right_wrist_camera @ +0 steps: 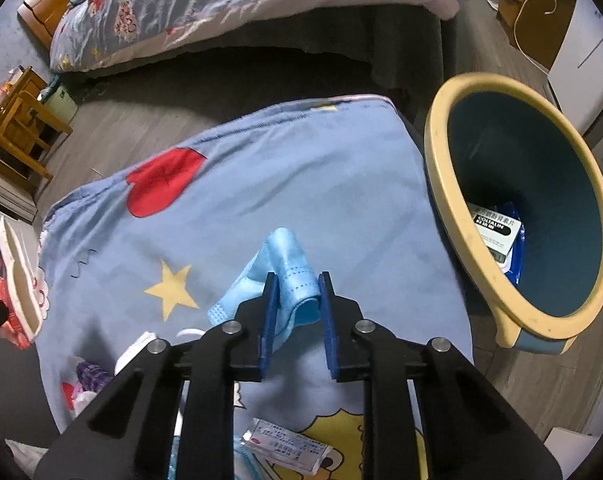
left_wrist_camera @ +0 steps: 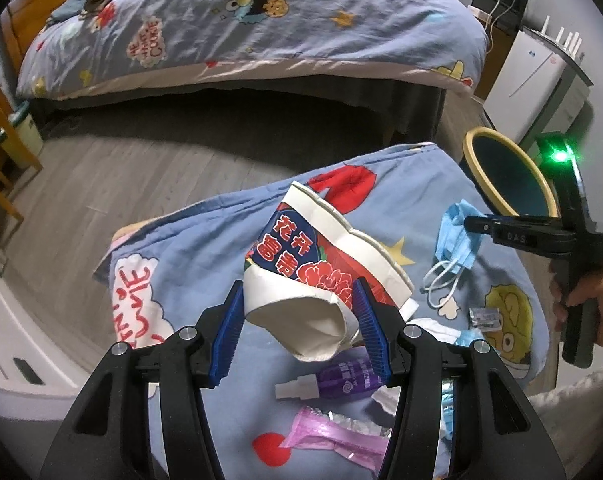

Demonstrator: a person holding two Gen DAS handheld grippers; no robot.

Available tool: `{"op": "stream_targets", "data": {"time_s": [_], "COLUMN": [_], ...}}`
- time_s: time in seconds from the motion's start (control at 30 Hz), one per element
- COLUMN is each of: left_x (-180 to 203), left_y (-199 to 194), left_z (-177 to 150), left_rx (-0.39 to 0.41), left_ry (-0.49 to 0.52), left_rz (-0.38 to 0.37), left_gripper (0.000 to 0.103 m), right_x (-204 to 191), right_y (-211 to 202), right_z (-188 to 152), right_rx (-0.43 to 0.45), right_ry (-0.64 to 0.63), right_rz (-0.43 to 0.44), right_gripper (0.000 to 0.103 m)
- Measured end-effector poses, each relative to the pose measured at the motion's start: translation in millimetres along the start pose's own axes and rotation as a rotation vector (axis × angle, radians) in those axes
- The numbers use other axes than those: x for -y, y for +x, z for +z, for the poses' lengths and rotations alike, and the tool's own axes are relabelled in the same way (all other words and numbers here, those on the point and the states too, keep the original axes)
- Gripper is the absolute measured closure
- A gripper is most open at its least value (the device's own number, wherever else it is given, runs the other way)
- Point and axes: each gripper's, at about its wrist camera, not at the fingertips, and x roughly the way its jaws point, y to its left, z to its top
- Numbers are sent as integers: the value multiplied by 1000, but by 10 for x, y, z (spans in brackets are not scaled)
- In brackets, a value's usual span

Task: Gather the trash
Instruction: 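Grasp the red-white snack wrapper with left tool while right tool grasps the blue mask, then carry both items over the bin and open both tools to drop them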

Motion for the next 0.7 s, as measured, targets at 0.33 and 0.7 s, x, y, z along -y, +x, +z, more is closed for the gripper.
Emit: {"op": "stream_targets", "data": {"time_s": [0.33, 0.7], "left_x": [111, 350], "left_y": [-56, -90], "left_z": [88, 189], "left_rx": [27, 56], "left_ry": [20, 80], "left_rz": [-5, 1], "left_gripper": [48, 48], "right_x": [-166, -43], "right_y": [-813, -1228], "right_z": [80, -8], "right_rx": [146, 200], "right_ry": [-93, -134], "right_rz": [6, 39], "right_gripper": [84, 84]}}
